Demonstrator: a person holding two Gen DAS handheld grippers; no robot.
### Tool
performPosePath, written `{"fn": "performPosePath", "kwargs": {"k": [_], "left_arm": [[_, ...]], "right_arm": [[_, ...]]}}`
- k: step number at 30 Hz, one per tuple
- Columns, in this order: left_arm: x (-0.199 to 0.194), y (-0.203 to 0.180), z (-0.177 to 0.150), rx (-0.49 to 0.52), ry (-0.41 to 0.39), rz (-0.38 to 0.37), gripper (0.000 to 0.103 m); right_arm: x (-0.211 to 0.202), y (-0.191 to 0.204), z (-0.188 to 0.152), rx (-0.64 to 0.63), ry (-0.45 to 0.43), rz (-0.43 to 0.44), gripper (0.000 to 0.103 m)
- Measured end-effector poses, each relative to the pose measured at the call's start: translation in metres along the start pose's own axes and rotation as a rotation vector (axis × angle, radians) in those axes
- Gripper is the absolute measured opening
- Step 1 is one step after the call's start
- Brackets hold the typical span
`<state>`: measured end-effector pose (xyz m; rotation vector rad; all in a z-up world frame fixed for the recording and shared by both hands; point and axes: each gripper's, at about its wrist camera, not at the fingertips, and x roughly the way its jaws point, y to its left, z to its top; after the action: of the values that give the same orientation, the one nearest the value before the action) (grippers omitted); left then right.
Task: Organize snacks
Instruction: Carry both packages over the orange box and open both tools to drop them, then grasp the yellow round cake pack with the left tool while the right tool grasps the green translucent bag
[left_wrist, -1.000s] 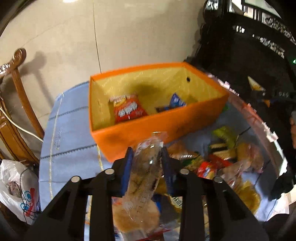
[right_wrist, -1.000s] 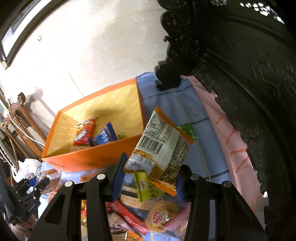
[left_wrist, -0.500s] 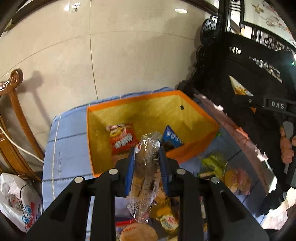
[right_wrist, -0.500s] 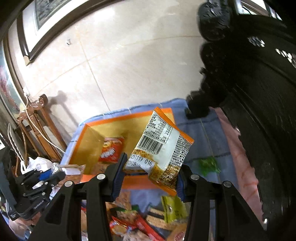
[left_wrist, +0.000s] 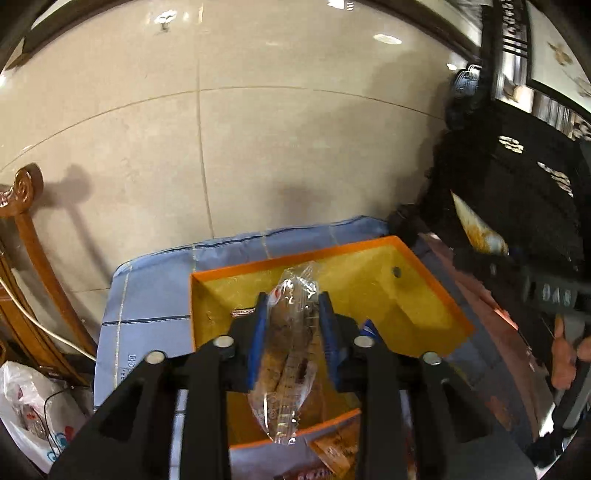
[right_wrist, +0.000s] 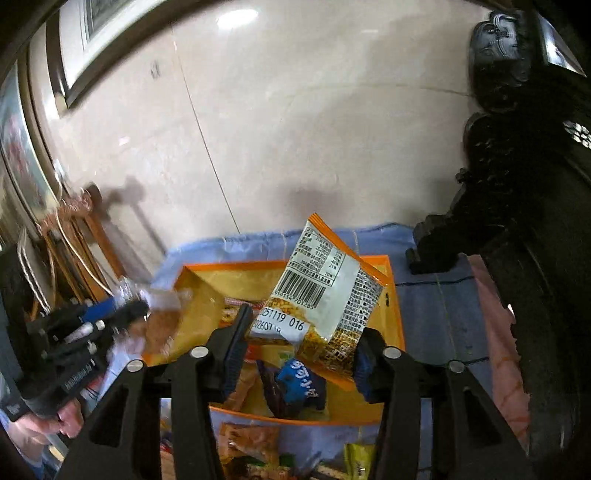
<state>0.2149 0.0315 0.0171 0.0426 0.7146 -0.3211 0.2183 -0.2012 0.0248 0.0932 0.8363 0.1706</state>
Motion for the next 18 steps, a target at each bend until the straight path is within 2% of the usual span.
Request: {"fn": "performPosePath", "kwargs": {"k": [1, 2, 4, 8, 10, 14, 17, 18], "left_arm": [[0.004, 0.002, 0.001, -0.015, 0.007, 0.010, 0.073], [0.002, 0.003, -0.001, -0.027, -0.015, 0.036, 0.098], [-0.005, 0.004, -0.004, -0.024, -0.055, 0.073, 0.099], [-0.019, 0.004, -0.015, 0.026, -0.026, 0.105, 0.099], [-0.026, 0.005, -0.024, 0.067, -0.015, 0.137, 0.099], [-0.043, 0.016, -0.059, 0.155, 0.031, 0.184, 0.099], [-0.043, 0.032, -0.089, 0.239, 0.093, 0.249, 0.099], [-0.044, 0.038, -0.098, 0.243, 0.114, 0.243, 0.099]], "right_arm": [[0.006, -0.002, 0.000, 0.000, 0.012, 0.001, 0.100], [0.007, -0.003, 0.000, 0.001, 0.017, -0.012, 0.099], [0.005, -0.009, -0.002, 0.001, 0.011, -0.035, 0.099], [-0.018, -0.042, -0.013, 0.059, -0.004, -0.082, 0.099], [-0.029, -0.060, -0.022, 0.061, -0.004, -0.135, 0.099], [-0.030, -0.101, -0.051, 0.085, 0.032, -0.269, 0.099], [-0.022, -0.131, -0.075, 0.142, 0.061, -0.301, 0.099], [-0.017, -0.143, -0.083, 0.180, 0.073, -0.320, 0.099]]}}
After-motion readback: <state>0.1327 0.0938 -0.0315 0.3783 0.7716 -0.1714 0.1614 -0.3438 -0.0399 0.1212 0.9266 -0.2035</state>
